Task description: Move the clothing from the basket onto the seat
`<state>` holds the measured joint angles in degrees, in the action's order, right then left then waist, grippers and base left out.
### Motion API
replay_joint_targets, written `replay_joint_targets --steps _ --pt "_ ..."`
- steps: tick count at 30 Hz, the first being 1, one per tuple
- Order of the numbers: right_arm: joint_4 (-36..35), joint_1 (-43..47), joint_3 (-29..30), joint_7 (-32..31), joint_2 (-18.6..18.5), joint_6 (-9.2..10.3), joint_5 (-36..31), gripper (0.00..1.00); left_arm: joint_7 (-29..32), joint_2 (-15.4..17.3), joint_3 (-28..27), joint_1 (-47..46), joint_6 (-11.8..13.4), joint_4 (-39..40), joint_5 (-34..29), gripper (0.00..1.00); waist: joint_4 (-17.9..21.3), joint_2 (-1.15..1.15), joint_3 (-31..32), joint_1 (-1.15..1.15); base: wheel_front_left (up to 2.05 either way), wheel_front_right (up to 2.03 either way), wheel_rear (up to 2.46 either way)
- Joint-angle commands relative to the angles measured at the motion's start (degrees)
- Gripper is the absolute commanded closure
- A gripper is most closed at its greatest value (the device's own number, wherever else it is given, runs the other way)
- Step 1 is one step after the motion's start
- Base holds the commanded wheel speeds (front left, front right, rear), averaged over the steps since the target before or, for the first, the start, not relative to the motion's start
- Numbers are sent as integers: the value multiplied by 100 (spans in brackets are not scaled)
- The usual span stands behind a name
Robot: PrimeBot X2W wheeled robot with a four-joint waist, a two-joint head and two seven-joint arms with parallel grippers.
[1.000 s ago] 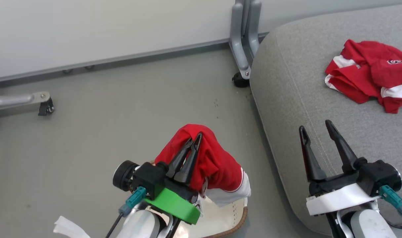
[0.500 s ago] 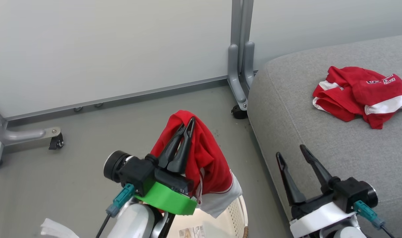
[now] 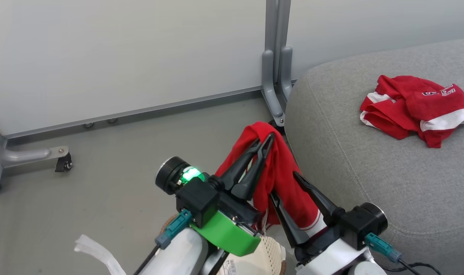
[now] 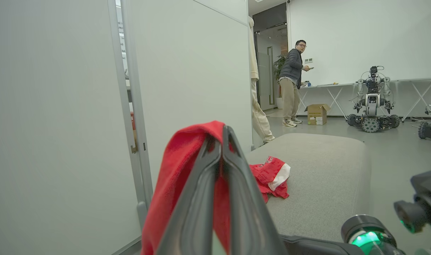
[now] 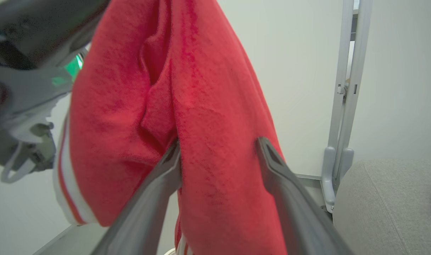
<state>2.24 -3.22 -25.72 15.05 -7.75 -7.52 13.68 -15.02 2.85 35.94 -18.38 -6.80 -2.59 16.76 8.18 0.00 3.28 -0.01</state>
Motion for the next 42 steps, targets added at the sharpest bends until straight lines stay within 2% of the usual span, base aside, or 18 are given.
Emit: replay_joint_targets --steps 1,10,11,12,17,29,30,31,32,42 --pt "84 -70 -12 20 23 6 -80 0 -22 9 87 -113 15 43 34 100 -15 0 -6 1 0 0 0" --pt "494 -71 14 19 59 6 -202 0 -22 8 644 -322 154 257 157 100 -115 0 -13 1 0 0 0" --pt "515 -65 17 19 52 6 -186 54 -22 8 660 -341 174 251 147 100 -121 0 -12 1 0 0 0" --pt "544 -63 -8 19 31 6 -176 100 -22 8 675 -360 191 201 105 100 -128 0 -13 1 0 0 0" --pt "666 -88 -208 19 -67 6 -60 100 -22 67 615 -370 225 109 70 100 -136 0 -36 1 0 0 0" --pt "648 9 -13 19 -34 6 51 100 169 325 550 -96 337 4 223 100 -145 0 -183 1 0 0 0" --pt "648 14 8 19 -28 6 56 100 184 331 543 -82 357 1 233 82 -152 0 -196 1 0 0 0" --pt "658 24 35 19 -21 6 58 100 213 346 529 -67 406 -15 232 54 -159 0 -211 1 0 0 0" --pt "664 31 63 19 -15 6 56 100 215 361 520 -69 436 -7 210 0 -164 0 -222 1 0 0 0" --pt "645 -58 290 19 68 6 65 100 335 509 509 -123 533 14 137 0 -162 0 -385 1 0 0 0"
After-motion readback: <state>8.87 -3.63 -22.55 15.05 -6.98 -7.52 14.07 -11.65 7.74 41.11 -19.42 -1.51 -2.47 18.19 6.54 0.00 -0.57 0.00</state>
